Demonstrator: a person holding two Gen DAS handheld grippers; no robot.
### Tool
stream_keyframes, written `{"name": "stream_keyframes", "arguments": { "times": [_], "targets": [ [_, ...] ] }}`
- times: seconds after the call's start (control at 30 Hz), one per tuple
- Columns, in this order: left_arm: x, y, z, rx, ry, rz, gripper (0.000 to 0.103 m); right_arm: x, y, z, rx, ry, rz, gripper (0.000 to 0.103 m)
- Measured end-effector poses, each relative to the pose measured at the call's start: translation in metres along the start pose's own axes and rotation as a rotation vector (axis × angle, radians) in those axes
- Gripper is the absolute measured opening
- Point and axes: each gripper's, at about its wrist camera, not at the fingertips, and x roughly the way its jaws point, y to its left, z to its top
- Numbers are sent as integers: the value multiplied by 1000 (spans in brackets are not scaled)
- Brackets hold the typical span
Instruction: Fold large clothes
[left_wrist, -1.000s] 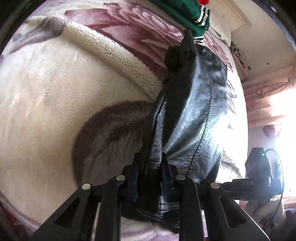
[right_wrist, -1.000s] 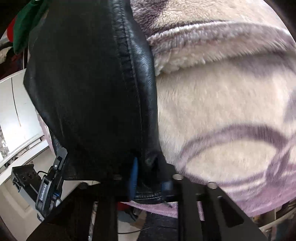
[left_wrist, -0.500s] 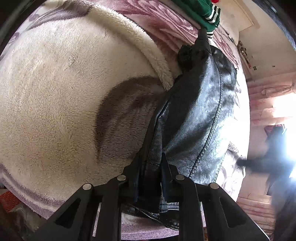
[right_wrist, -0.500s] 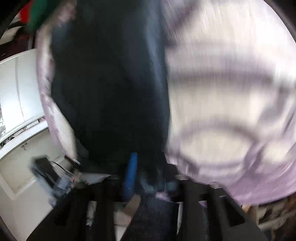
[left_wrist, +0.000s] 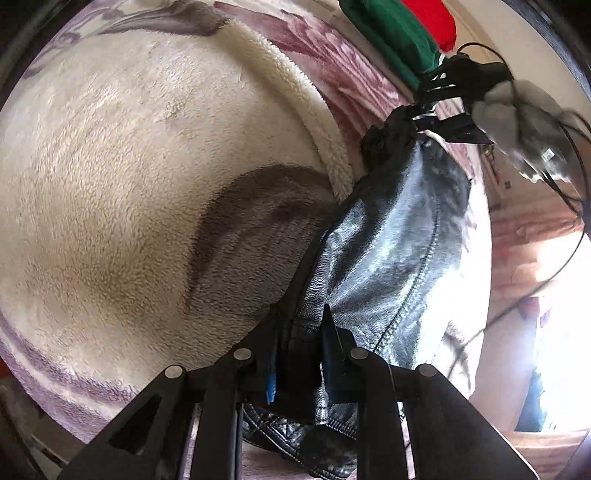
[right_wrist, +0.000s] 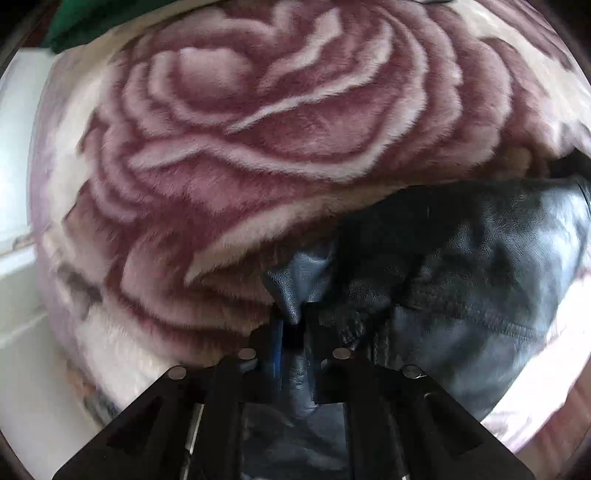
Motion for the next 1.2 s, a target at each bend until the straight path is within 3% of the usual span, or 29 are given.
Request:
{"name": "stream_keyframes", "arguments": {
  "times": [0.1,0.23,0.3,0.37,0.43,0.53,0.63,0.7,0.73,0.8,0.93,1.07,1.2],
  "targets": [
    [2,9,-5,-11,-20,-37,16,-13,-2,8,62,-95,-6,4],
    [2,21,2,-103,15,-65,22,4,-13,15,69,-13,76,7],
    [-3,24,11,-166,54,-98,26,-12,-28,12,62,-5,191,17],
    [-19,18,25,-158,50,-93,28,-38,-55,-1,65,-9,292,50],
    [-37,6,40,-121,6,-82,30,-80,-102,-27,64,-70,332,53],
    [-58,-20,75,-64,-60,-79,30,-103,-156,-63,68,-104,257,53],
    [-52,-62,108,36,-102,-116,30,-101,-198,-94,86,-104,231,52],
    [-27,-96,127,124,-69,-143,28,-75,-219,-110,117,-103,238,28],
    [-4,-116,137,160,-30,-110,23,-68,-233,-114,136,-101,245,18],
    [46,-142,153,203,62,-93,14,-44,-237,-118,158,-110,275,16],
    [134,-139,164,236,218,104,2,-8,-225,-116,118,-125,250,16],
    [145,-112,166,152,226,30,4,15,-226,-104,101,-79,207,16],
    [146,-104,162,145,191,1,5,46,-224,-89,106,-40,176,14]
  ]
}}
